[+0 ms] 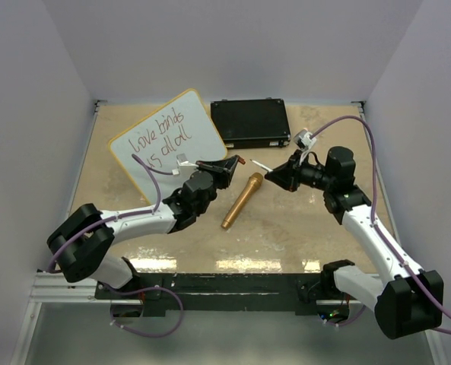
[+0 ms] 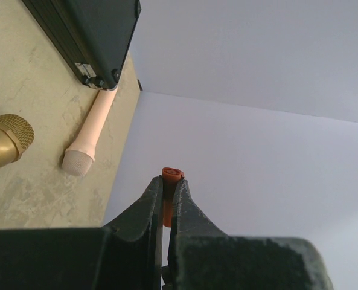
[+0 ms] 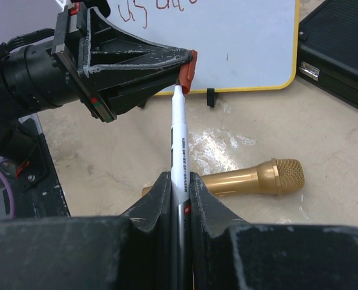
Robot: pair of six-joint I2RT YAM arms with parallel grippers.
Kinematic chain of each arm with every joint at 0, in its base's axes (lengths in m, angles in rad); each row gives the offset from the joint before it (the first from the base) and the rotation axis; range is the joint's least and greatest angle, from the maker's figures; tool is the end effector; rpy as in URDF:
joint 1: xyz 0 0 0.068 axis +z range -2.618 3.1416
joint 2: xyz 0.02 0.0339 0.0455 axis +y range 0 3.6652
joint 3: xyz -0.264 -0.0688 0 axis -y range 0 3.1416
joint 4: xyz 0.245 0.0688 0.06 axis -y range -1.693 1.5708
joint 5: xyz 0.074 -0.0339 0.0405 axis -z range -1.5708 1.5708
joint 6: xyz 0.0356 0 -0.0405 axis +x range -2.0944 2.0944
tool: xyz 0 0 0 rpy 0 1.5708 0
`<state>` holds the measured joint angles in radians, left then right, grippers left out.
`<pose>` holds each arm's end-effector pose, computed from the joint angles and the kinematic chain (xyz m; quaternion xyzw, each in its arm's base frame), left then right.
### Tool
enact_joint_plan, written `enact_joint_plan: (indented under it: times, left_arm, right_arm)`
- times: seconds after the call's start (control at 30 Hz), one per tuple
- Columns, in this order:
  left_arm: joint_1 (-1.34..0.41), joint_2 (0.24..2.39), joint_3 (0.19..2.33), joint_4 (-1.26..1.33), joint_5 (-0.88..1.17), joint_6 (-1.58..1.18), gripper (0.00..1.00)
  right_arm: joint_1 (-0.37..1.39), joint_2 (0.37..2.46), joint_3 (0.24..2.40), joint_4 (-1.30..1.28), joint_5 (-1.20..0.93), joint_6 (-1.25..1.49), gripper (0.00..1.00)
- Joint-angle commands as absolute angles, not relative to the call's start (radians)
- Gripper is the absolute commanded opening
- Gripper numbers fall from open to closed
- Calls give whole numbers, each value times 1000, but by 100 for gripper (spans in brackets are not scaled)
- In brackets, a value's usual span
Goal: Write a sentence on the whiteboard
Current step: Insert the whiteboard marker without the cap into the pen cap.
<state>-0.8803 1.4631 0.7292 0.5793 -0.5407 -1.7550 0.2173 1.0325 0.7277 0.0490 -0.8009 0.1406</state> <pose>0.2160 -0.2327 0.2403 -0.4674 0.5895 -0.5560 0.3534 0.2210 0.0750 0.2989 -0.2660 0.7192 0.4038 0.4989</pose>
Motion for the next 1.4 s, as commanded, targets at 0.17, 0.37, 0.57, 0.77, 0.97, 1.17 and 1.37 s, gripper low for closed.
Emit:
enact_joint_plan:
  times: [0.17,0.37,0.57,0.77,0.97,1.17,1.37]
  left_arm:
    - [-887,1482,787,611,-594,-1756,0]
    - [-888,1491,790,624,-586,-1753,0]
    - [-887,1494,792,635,-583,-1753,0]
    - [-887,1500,793,646,-584,-1756,0]
    - [-888,1500,793,649,-583,-1753,0]
    - [-888,1497,792,652,-588,-1753,0]
    - [-887,1500,782,664,-580,-1761,0]
  right_arm:
    - [247,1037,722,94,-755,149,0]
    - [255,1051,723,92,-741,141,0]
    - [264,1060,727,87,-723,137,0]
    - [268,1063,729,80,-718,129,0]
    - [272,1072,732,72,-706,120,0]
    - [275,1086,736,58,-704,109,0]
    - [276,1089,738,58,-703,107,0]
